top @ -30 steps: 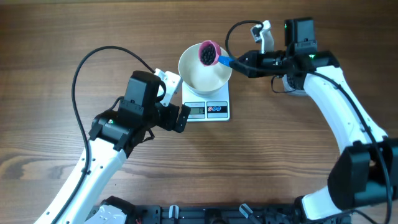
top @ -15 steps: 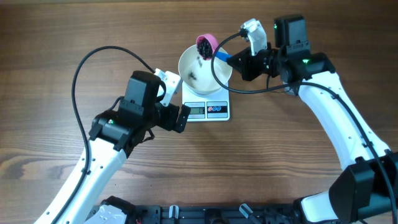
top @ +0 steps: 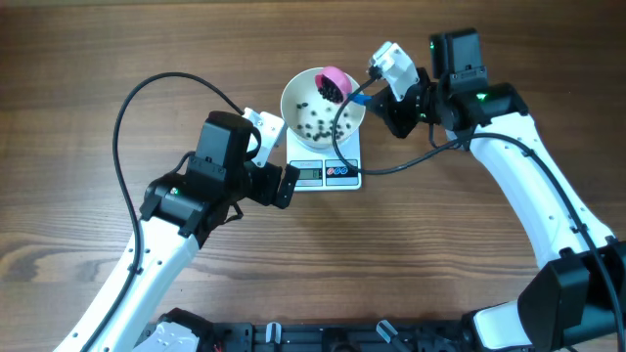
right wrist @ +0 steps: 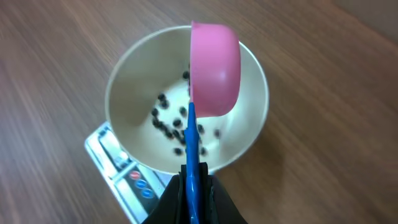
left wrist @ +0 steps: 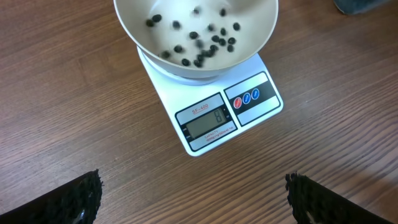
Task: Scoop item into bowl and weigh 150g on scale
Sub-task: 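Tip the pink scoop to pour beans into the bowl, right gripper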
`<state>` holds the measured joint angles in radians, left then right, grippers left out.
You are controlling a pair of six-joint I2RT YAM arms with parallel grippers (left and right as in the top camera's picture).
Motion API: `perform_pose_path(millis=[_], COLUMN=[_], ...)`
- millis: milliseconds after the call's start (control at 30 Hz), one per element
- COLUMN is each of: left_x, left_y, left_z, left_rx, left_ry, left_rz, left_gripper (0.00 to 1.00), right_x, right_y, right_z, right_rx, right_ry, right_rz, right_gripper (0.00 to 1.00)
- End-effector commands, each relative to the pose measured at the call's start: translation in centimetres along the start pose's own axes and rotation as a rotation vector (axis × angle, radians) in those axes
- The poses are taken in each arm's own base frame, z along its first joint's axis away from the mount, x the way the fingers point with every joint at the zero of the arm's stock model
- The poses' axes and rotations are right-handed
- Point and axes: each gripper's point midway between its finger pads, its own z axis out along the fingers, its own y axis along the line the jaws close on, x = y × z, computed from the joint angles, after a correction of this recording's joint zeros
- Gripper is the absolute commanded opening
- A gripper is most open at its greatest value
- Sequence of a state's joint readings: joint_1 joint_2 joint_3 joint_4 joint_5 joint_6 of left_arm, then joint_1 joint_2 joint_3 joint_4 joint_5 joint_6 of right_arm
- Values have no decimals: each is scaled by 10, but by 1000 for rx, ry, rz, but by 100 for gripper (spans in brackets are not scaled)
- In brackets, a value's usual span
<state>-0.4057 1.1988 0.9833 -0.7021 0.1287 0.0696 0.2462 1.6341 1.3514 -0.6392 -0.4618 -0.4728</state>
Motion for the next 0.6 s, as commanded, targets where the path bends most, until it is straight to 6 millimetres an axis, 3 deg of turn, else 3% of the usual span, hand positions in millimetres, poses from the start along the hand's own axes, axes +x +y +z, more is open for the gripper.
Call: perform_pose_path(millis=[0,100,267,567], left_x=[0,0,0,0], left_y=[2,2,2,2], left_z=[0,0,0,0], left_rx=[-5,-5,-5,-5], left_ry=[-1,-1,-1,-1], left_rz=[-9,-9,-9,-9], left_gripper=[100,100,100,100], right_x=[-9,-13,-37,-38], right_y=[-15,-8,-4,-5], right_z=[-14,-9,-2,-1], right_rx=[113,126,221,263], right_ry=[13,29,0,23], right_rz=[-144,-268,-368,-381], right_gripper=[4,4,4,4])
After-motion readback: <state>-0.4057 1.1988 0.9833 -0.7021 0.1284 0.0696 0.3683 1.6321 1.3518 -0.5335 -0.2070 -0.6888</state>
